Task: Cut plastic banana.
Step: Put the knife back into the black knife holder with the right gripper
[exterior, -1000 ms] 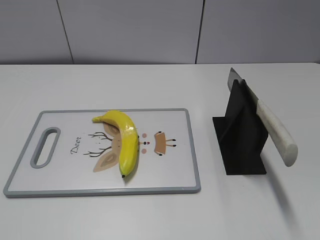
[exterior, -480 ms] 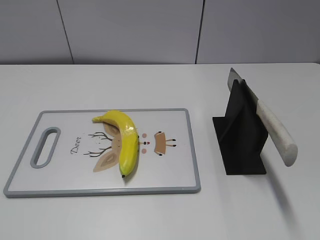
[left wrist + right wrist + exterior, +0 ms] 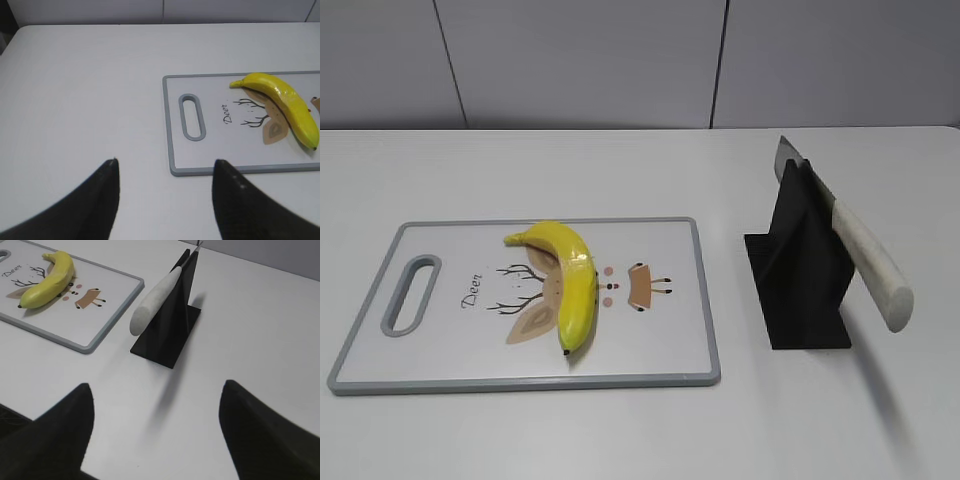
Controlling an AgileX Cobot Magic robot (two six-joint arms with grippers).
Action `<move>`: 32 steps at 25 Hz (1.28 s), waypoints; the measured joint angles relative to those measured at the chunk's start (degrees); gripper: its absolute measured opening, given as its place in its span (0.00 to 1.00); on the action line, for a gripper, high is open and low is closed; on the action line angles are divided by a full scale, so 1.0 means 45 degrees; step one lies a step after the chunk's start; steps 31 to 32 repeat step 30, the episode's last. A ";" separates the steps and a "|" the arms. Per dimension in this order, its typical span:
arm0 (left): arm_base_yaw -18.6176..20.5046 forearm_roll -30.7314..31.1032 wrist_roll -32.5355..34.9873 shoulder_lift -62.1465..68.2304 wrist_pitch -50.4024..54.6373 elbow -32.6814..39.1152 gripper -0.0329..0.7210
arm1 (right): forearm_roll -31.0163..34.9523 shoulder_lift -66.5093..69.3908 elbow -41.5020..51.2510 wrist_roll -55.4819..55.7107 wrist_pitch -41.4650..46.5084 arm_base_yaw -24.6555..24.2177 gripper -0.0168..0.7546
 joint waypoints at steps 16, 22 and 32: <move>0.0000 -0.0054 0.0000 0.0000 0.0000 0.0000 0.79 | 0.0000 0.0000 0.0016 0.0000 0.0000 -0.4828 0.78; 0.0000 -0.0064 0.0000 0.0000 0.0000 0.0000 0.79 | 0.0078 0.0000 0.0016 0.0000 0.0000 -0.4878 0.78; 0.0000 -0.0064 0.0000 0.0000 0.0000 0.0000 0.79 | 0.0078 0.0000 0.0016 0.0000 0.0000 -0.4878 0.78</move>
